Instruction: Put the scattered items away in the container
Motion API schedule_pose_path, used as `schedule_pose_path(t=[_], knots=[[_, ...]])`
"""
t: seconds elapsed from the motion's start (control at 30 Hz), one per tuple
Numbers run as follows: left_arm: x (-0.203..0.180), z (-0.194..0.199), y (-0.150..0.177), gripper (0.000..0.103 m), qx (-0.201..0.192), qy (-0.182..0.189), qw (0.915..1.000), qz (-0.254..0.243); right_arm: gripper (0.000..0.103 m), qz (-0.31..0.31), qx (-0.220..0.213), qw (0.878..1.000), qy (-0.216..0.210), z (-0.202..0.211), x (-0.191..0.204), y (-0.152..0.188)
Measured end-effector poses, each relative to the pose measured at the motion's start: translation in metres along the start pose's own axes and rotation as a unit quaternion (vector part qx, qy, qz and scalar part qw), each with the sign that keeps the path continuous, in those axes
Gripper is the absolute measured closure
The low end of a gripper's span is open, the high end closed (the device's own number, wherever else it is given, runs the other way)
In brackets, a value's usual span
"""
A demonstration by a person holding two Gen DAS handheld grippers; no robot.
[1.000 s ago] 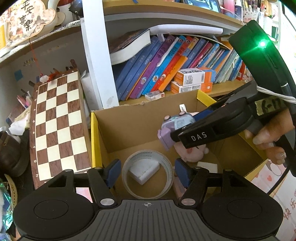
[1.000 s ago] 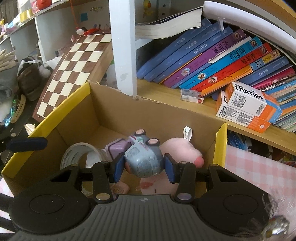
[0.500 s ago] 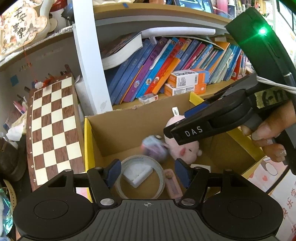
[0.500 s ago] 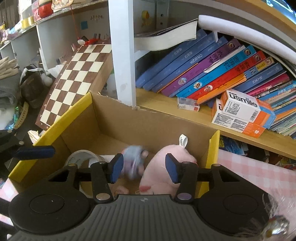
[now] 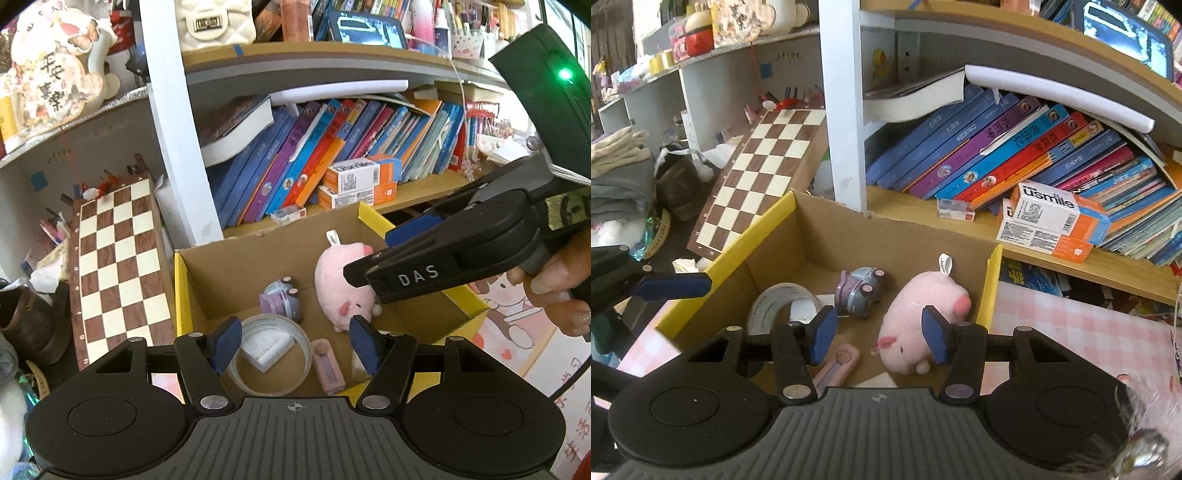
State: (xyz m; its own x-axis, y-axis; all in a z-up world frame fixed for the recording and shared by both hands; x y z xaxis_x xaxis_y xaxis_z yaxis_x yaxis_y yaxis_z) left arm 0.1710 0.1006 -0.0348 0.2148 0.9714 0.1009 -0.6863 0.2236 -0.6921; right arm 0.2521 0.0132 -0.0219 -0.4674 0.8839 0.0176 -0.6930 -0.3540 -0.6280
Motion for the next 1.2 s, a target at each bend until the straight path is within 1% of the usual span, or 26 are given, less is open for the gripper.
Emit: schedule_pose_path(t=[0.4, 0.57, 0.67, 0.83, 0.97, 1.1, 1.2], knots=[[-0.018, 0.037, 0.016, 0.036, -0.012, -0.006, 0.9999, -0.004, 0.053, -0.019, -0.025, 0.999, 0.004, 0.050, 0.005, 0.030], [-0.024, 0.046, 0.025, 0.036, -0.008, -0.008, 0.9998, 0.016, 0.051, -0.033, -0.032, 0.999, 0.011, 0.068, 0.001, 0.047], [-0.028, 0.050, 0.030, 0.027, -0.004, -0.003, 0.9993, 0.036, 0.049, -0.043, -0.034, 0.998, 0.017, 0.077, -0.004, 0.060], [-0.038, 0.057, 0.035, 0.027, -0.003, -0.007, 0.9991, 0.041, 0.048, -0.065, -0.034, 0.997, 0.027, 0.090, -0.013, 0.080], [-0.045, 0.060, 0.037, 0.026, -0.002, -0.007, 0.9988, 0.049, 0.045, -0.072, -0.034, 0.996, 0.038, 0.099, -0.018, 0.096], [-0.051, 0.060, 0.041, 0.023, 0.003, -0.011, 0.9980, 0.062, 0.039, -0.079, -0.032, 0.995, 0.050, 0.106, -0.025, 0.112], [-0.058, 0.059, 0.043, 0.022, 0.010, -0.017, 0.9975, 0.068, 0.039, -0.088, -0.026, 0.994, 0.056, 0.110, -0.032, 0.124]])
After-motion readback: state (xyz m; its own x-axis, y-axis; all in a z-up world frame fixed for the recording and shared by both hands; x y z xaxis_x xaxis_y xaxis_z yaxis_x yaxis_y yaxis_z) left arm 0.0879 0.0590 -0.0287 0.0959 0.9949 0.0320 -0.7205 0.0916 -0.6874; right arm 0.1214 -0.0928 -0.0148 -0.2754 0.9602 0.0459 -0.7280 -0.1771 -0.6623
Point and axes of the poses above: each gripper's, at about its wrist camera, not at the fingertips, and z roughly against the way its jaws point, x to its left, y to its underside, the point moved 6 cm from there along -z, roughly the way its jaws point, and after that the axes turned 8 degrees about x, right-handed, at the moved point
